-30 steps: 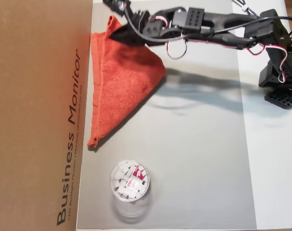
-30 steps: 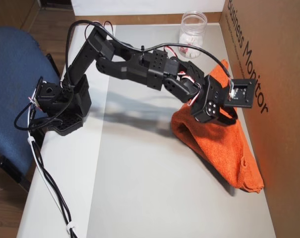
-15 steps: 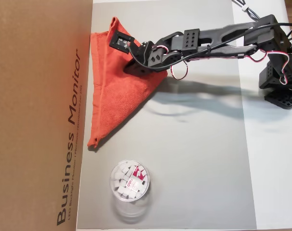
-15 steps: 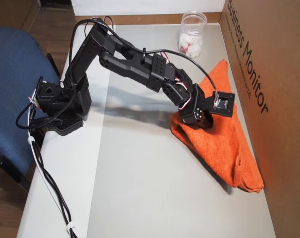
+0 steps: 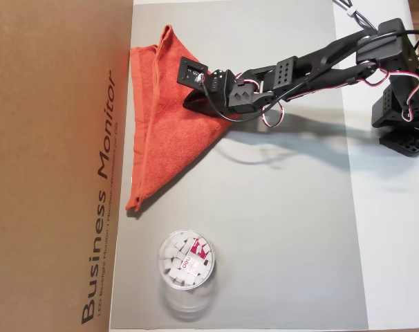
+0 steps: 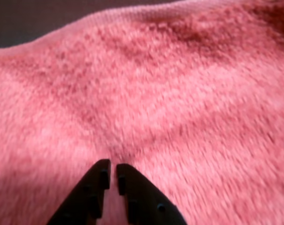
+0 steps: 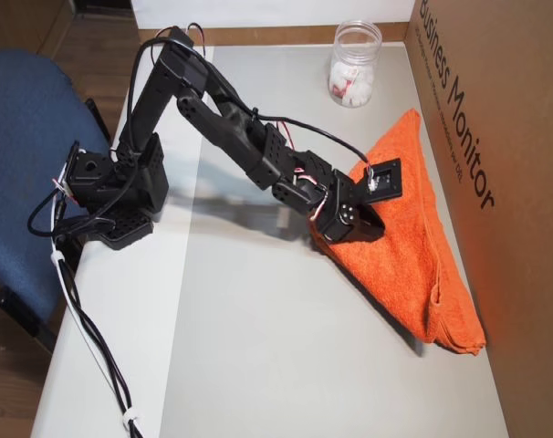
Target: Fold the blanket.
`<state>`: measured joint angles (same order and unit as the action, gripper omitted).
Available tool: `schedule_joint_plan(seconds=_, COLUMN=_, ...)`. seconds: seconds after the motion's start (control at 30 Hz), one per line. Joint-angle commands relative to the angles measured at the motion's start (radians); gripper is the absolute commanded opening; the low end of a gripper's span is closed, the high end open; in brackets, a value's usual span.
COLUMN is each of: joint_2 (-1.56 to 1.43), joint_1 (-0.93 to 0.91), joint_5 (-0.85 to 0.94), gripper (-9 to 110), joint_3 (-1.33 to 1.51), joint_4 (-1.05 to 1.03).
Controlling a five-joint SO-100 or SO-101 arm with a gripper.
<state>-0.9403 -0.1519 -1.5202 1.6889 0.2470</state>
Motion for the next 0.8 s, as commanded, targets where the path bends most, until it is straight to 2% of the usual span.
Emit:
schedule_joint_plan(seconds=0.0, joint_2=-0.064, joint_1=-0.008, joint_5=0.008, gripper=0, joint_3=0.104, joint_4=0.015)
schedule_joint_plan(seconds=0.37, joint_2=-0.152, joint_1=-0.011, joint_5=0.008, gripper=0, joint_3=0.270, joint_4=0.025)
schedule_joint_plan(seconds=0.57, joint_2=-0.135, joint_1=0.002, joint_5=-0.071, gripper=0, joint_3=0.351, joint_4=0.239)
schedule_joint_plan(seconds=0.77, joint_2=-0.104, joint_1=0.003, joint_5=-0.091, gripper=0, joint_3=0.390, joint_4=0.255)
